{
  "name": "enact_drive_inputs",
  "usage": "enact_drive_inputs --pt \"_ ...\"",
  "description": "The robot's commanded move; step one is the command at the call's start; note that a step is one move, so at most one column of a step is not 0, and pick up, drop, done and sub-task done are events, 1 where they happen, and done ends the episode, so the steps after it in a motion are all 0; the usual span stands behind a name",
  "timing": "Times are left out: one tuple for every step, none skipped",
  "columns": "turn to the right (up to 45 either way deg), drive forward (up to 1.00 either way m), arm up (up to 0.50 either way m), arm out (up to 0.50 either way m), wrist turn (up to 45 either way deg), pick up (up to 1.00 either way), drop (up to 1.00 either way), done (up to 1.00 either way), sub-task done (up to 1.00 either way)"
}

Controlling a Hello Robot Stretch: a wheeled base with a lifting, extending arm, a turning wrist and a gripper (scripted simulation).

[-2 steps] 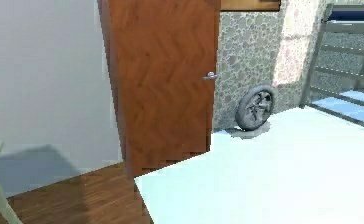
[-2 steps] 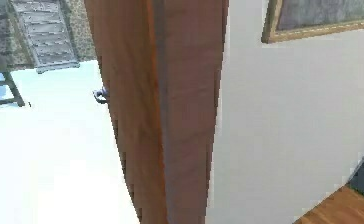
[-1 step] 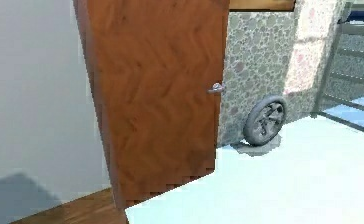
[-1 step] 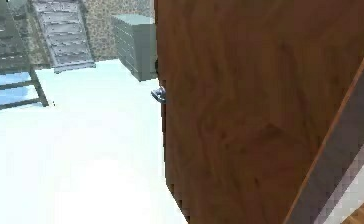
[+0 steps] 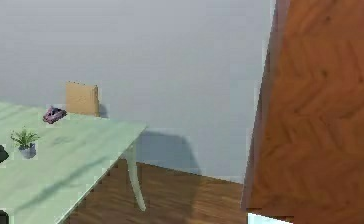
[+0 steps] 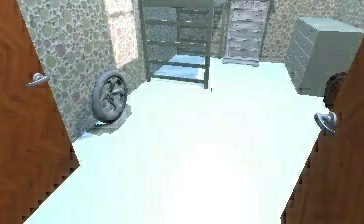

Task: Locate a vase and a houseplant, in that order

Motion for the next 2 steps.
enact_drive_inputs --pt "-18.0 0.0 0.0 0.0 0.0 0.0 0.0 0.0 0.0" --pt "0.0 0.3 0.0 0.0 0.0 0.0 0.0 0.0 0.0"
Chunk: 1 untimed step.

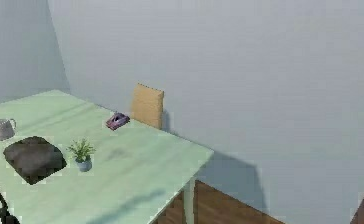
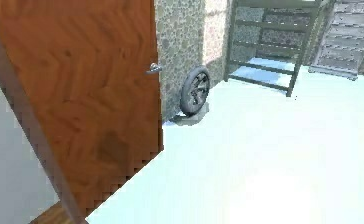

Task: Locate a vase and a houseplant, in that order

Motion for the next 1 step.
enact_drive_inputs --pt "-27.0 0.0 0.0 0.0 0.0 0.0 0.0 0.0 0.0"
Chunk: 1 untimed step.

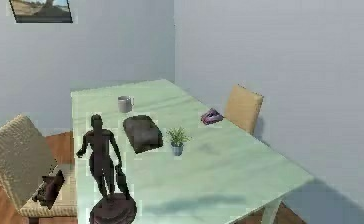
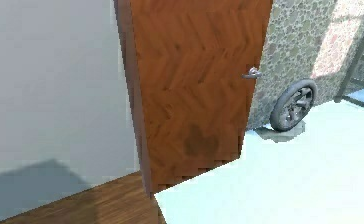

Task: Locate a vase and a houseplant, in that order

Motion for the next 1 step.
enact_drive_inputs --pt "0.0 0.0 0.0 0.0 0.0 0.0 0.0 1.0 0.0"
